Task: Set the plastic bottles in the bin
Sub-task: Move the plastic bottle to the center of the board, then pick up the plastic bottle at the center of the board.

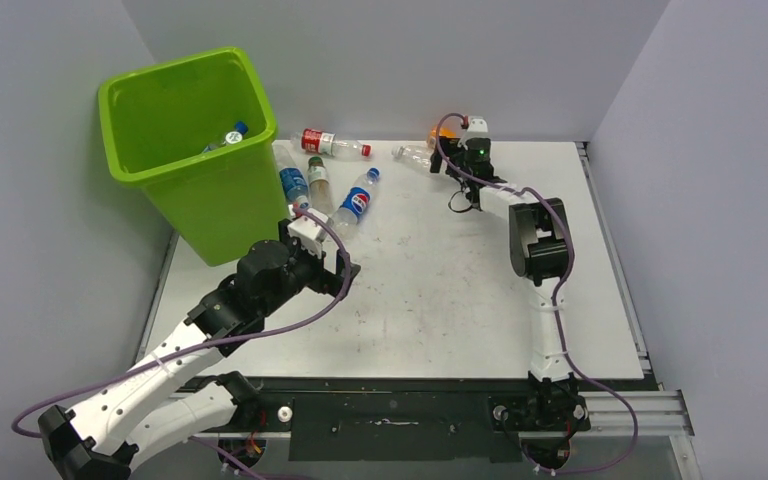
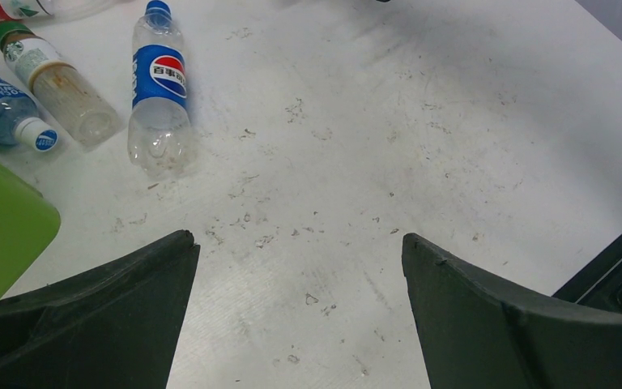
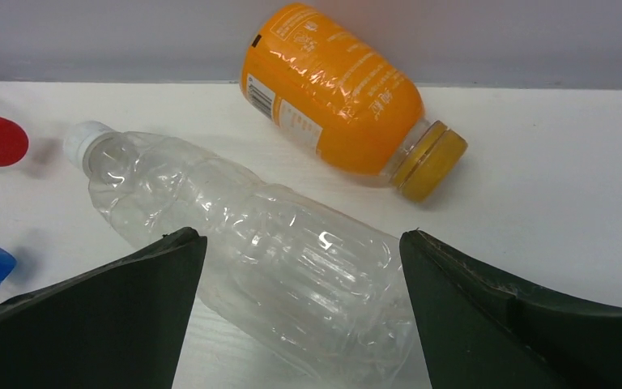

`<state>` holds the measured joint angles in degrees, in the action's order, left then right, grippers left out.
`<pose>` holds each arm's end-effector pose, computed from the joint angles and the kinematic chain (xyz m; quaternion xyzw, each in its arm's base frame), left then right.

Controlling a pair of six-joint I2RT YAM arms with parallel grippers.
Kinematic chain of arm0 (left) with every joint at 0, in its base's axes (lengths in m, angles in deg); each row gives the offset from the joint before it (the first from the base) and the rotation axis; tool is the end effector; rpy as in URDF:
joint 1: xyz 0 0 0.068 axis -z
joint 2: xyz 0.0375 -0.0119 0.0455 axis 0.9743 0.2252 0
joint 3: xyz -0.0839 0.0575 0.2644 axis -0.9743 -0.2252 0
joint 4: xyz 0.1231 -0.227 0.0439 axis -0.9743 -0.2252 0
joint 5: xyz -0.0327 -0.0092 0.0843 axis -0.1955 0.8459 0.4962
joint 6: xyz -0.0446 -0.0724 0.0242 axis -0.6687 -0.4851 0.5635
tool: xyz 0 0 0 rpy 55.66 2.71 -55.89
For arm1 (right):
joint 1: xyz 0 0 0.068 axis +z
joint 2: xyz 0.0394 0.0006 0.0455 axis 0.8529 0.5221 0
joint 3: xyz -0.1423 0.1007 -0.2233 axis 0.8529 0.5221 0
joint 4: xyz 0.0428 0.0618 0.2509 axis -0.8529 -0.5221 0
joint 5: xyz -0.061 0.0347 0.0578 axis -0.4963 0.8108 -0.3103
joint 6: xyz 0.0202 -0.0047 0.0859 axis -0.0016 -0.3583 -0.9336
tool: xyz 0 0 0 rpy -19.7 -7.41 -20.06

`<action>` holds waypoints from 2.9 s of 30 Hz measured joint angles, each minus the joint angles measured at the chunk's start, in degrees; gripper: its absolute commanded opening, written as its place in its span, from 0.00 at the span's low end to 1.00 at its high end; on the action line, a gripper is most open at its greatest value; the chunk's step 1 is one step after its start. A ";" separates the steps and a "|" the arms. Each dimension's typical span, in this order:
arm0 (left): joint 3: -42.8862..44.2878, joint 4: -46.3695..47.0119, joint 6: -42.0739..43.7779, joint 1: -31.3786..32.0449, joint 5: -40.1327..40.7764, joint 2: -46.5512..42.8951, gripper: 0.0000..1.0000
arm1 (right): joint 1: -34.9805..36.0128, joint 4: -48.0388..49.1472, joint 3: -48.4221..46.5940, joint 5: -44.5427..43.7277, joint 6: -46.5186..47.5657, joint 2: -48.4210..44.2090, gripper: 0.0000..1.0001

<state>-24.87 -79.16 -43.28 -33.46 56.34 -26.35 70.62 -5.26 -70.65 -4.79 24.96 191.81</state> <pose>0.1719 -0.1504 0.3219 0.2008 0.7800 -0.2216 0.5497 0.5824 0.1332 0.1476 -0.0179 0.8100 0.1735 0.5599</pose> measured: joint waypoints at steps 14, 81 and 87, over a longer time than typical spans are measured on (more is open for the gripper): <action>-1.68 1.79 -0.28 0.00 -1.57 -0.74 0.96 | 5.46 2.89 2.54 -0.48 1.46 -0.42 0.90; -2.08 2.32 -5.05 0.00 -5.51 -1.77 0.96 | 12.11 -25.35 14.99 10.80 5.75 -15.30 0.34; -2.43 4.94 -11.28 0.00 -0.24 -3.93 0.96 | 14.84 -18.25 35.39 7.15 2.91 -34.82 0.33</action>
<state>-27.30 -74.22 -54.56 -33.46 56.10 -30.29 85.46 -23.51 -35.26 2.35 27.87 156.99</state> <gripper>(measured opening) 0.962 0.446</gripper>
